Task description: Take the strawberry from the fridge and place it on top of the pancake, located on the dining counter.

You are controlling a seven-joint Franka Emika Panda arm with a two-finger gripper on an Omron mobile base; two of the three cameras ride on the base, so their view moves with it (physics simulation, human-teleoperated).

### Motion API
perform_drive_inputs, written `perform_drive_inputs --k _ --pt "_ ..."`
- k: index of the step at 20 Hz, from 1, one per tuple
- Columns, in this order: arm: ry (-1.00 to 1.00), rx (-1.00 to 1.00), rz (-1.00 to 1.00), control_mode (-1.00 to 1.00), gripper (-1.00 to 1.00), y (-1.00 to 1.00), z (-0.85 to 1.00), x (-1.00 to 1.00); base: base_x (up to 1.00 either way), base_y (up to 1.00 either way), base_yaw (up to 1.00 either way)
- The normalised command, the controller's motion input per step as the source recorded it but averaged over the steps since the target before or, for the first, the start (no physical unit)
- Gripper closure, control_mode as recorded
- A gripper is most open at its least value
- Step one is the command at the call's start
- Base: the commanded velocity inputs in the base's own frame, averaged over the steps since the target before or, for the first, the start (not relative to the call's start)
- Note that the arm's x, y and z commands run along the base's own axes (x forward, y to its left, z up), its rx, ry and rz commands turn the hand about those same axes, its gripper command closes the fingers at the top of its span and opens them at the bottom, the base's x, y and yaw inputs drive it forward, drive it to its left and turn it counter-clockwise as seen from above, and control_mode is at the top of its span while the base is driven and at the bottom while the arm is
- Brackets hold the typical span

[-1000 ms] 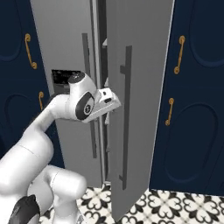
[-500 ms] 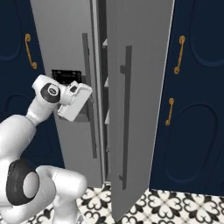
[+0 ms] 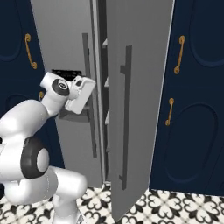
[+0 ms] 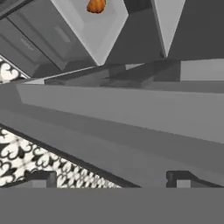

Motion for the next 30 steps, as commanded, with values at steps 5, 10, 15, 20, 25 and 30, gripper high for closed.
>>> perform_drive_inputs --k 5,10,15,20,25,30 --pt "-0.05 -0.09 0.2 -1.0 -1.0 -0.48 -0.04 0.2 0.0 0.0 0.0" --pt "0.01 -0.07 0.09 -1.0 -1.0 -0.76 0.0 0.01 0.0 0.0 0.0" --pt "0.0 -0.04 0.02 -1.0 -1.0 -0.59 0.0 -0.09 0.0 0.0 0.0" --pt "0.0 0.0 0.0 -1.0 -1.0 -0.73 0.0 -0.22 0.0 0.0 0.0" --pt "0.03 0.0 0.0 -1.0 -1.0 -0.85 0.0 -0.13 0.0 0.0 0.0" --pt "0.03 0.02 0.0 -1.0 -1.0 -0.79 0.0 0.0 0.0 0.0 0.0"
